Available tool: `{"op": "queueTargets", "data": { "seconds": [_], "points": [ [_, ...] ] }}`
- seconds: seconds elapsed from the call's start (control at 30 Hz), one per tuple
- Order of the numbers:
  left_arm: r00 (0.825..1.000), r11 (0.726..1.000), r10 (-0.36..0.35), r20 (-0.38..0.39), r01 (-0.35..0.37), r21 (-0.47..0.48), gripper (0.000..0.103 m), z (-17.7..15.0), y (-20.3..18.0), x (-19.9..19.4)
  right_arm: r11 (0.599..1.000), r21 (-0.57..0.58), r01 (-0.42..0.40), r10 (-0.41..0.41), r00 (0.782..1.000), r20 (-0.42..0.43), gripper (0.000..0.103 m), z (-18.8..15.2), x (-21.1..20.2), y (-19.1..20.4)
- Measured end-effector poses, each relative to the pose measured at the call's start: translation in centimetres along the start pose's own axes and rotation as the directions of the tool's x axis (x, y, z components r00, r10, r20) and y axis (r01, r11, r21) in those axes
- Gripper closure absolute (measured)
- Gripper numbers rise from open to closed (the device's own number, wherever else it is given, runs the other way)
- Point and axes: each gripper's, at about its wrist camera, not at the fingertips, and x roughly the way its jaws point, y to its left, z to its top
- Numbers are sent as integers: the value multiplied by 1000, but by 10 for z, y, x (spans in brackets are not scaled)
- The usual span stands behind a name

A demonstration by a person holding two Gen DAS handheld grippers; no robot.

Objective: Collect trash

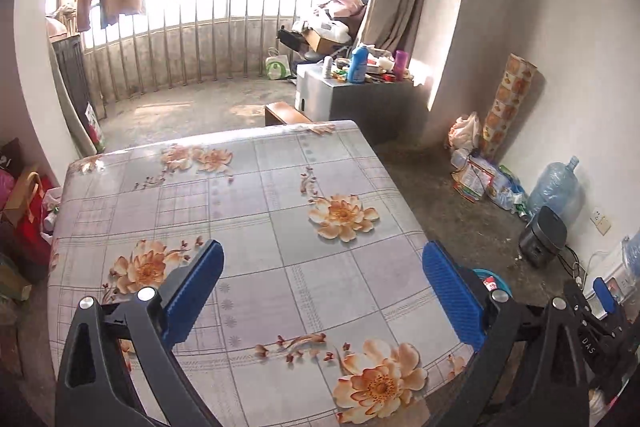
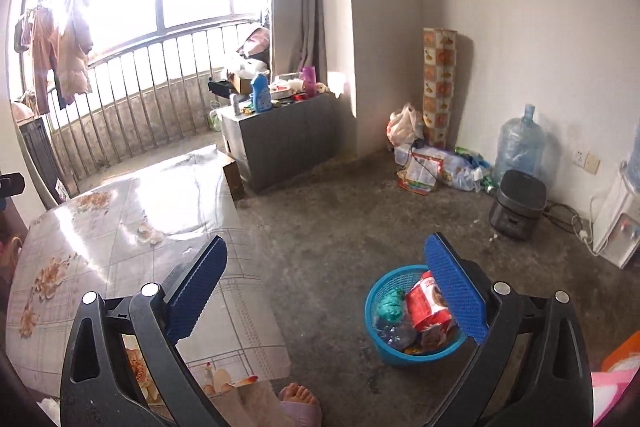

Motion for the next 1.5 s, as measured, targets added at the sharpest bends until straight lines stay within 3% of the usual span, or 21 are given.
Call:
{"op": "queueTargets", "data": {
  "seconds": [0.13,0.3,0.4,0.5,0.7,0.97,1.5],
  "points": [
    [999,1000,-1,33,2,-14,6,-31,35,-14,995,-100,1,-1,1000,-2,8,-7,-17,43],
    [998,992,58,4,-57,-113,6,-63,55,-16,982,-176,-74,64,996,-62,8,-25,-26,87],
    [996,990,94,-6,-94,-109,6,-75,56,-15,973,-204,-107,88,991,-102,8,-39,-28,103],
    [990,987,131,-45,-135,-89,6,-88,58,-12,963,-253,-91,56,988,-142,8,-53,-27,114],
    [981,985,154,-117,-161,-56,6,-111,57,-1,965,-256,-53,-5,975,-221,8,-81,-29,119],
    [969,984,178,-173,-180,1,6,-123,48,14,955,-297,11,-94,959,-267,8,-99,-24,111],
    [964,985,135,-228,-104,139,6,-123,6,40,963,-244,110,-191,921,-340,8,-111,-8,69]
  ]
}}
